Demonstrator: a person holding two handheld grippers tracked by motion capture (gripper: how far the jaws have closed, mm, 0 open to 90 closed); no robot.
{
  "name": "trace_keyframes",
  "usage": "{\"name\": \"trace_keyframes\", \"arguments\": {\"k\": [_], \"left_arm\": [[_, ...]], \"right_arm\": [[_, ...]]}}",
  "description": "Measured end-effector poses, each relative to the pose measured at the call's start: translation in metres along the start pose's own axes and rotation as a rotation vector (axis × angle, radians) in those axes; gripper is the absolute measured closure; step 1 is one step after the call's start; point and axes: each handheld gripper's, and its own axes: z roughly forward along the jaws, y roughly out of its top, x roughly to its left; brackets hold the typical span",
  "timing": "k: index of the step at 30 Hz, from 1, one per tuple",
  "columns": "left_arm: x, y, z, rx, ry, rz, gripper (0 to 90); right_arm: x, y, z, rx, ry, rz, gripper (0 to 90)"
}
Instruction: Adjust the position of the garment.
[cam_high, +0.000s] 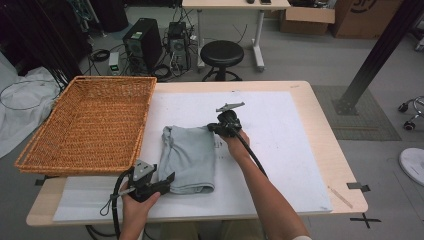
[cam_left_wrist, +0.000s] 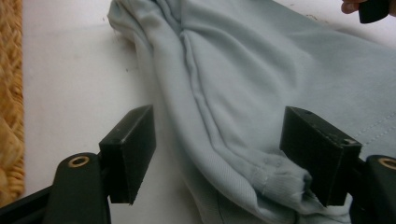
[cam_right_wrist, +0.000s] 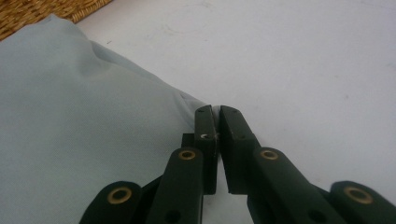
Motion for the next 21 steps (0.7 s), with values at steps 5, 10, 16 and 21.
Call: {"name": "trace_keyframes", "arguments": {"k": [5,10,16,21], "left_arm": [[-0.003,0.001,0.001,0.01,0.007,0.033,51.0],[-0.007,0.002,0.005,0.055,0.066,0.046,72.4],[-0.011,0.006,0.0,0.081,0.094,0.011,82.4],[-0.013,0.003,-0.01,0.1,0.096,-0.019,83.0]], "right_arm": [[0.0,-0.001,0.0,0.003,0.004,0.004,86.0],[-0.001,-0.001,0.0,0.002,0.007,0.012,85.8],[0.0,-0.001,-0.002,-0.003,-0.016,-0.003,86.6],[0.002,-0.001,-0.001,0.005,-0.095,0.002,89.1]]}}
